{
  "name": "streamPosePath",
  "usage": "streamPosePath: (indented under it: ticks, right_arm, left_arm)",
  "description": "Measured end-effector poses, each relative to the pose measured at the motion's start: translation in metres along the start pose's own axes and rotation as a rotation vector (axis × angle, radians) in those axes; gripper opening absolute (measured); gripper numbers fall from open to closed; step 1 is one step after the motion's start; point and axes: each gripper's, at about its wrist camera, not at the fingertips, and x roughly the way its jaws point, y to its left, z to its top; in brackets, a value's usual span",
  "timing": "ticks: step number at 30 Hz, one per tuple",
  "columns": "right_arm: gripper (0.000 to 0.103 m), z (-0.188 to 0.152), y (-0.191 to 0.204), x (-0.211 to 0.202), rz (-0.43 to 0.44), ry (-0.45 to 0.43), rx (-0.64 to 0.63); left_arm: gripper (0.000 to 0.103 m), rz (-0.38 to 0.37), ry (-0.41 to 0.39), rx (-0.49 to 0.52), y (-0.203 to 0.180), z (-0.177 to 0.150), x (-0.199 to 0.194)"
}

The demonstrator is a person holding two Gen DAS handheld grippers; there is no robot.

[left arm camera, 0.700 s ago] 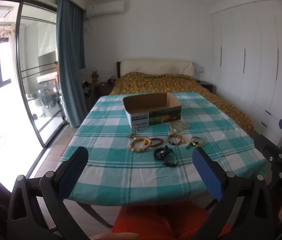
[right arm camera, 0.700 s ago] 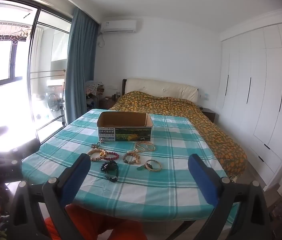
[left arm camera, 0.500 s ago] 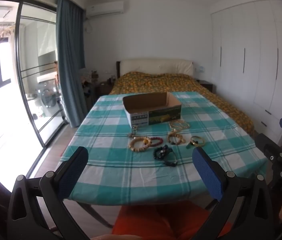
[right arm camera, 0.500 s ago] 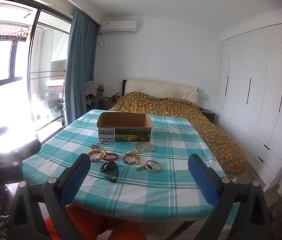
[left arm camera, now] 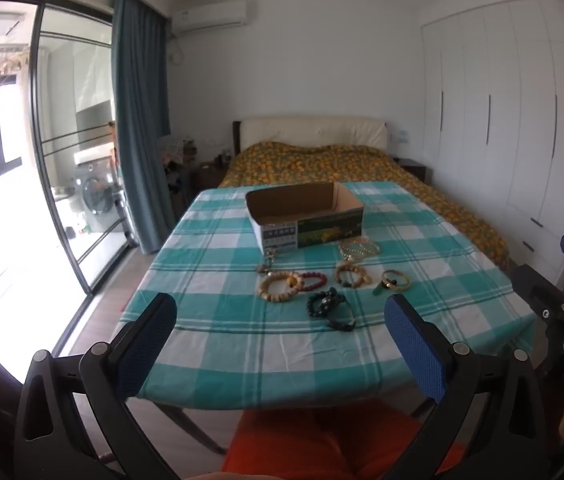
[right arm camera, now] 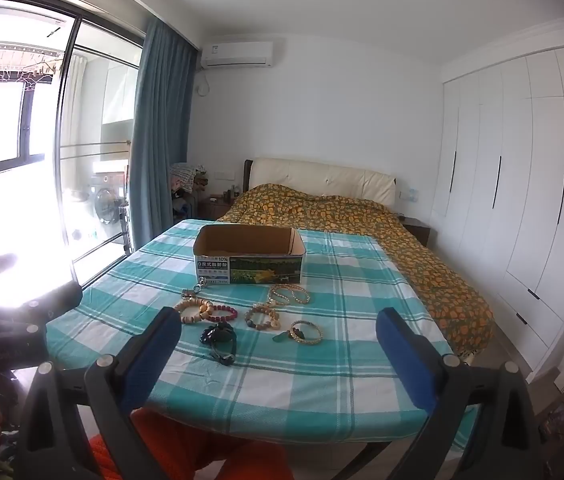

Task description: Organize jewelry

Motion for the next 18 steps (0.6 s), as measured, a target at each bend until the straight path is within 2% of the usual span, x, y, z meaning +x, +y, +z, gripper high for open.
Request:
streamPosePath:
  ticks: [18]
  right_arm:
    - [0.100,-0.0016,-0.0003,0.0017,0.002,0.002,0.003]
  left_arm:
    - [0.103,0.004,0.017,0.002,0.0014,-0.0104,-0.0012]
